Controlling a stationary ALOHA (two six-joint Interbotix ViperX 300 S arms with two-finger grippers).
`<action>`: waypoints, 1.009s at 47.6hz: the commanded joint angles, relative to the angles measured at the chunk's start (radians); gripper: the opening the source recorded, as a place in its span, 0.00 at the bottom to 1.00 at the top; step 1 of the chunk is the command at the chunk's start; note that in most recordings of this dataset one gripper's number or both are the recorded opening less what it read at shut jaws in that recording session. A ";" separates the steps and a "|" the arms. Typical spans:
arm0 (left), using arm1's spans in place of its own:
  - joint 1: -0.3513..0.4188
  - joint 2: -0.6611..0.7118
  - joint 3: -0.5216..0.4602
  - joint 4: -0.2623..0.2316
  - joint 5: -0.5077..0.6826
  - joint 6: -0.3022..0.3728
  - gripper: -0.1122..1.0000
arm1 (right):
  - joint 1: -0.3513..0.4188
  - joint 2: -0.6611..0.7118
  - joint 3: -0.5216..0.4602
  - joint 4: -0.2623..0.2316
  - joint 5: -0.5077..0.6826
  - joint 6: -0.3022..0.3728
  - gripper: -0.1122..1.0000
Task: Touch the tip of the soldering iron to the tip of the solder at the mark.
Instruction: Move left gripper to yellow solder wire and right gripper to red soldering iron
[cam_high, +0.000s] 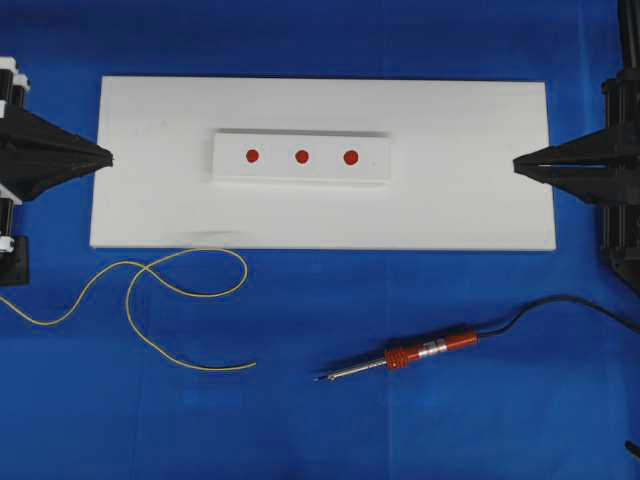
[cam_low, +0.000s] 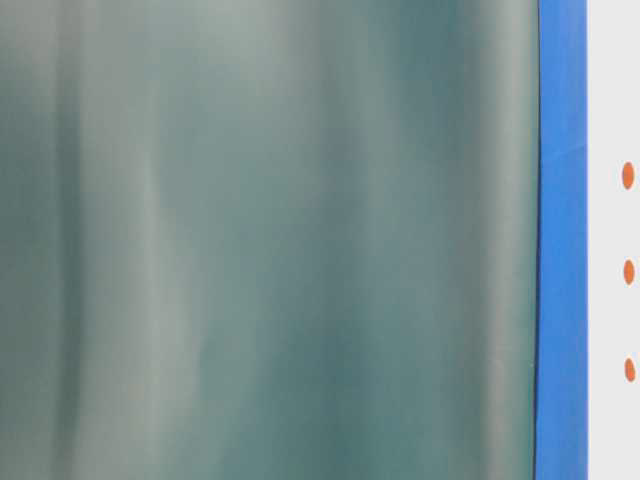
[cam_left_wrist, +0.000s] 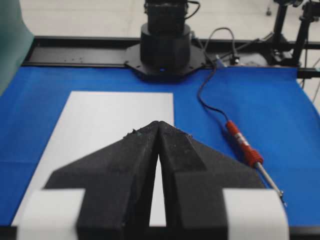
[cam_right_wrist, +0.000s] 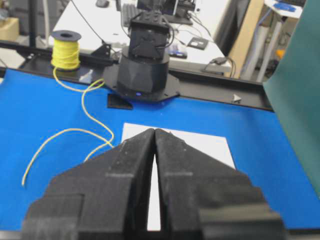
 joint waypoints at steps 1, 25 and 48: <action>0.009 0.015 -0.017 0.002 0.003 -0.015 0.10 | -0.009 0.015 -0.018 0.005 -0.005 0.003 0.10; -0.225 0.103 -0.011 0.002 0.000 -0.066 0.10 | 0.201 0.153 -0.038 0.011 0.018 0.069 0.11; -0.397 0.411 0.018 0.002 -0.100 -0.075 0.86 | 0.374 0.465 0.000 0.144 -0.141 0.164 0.91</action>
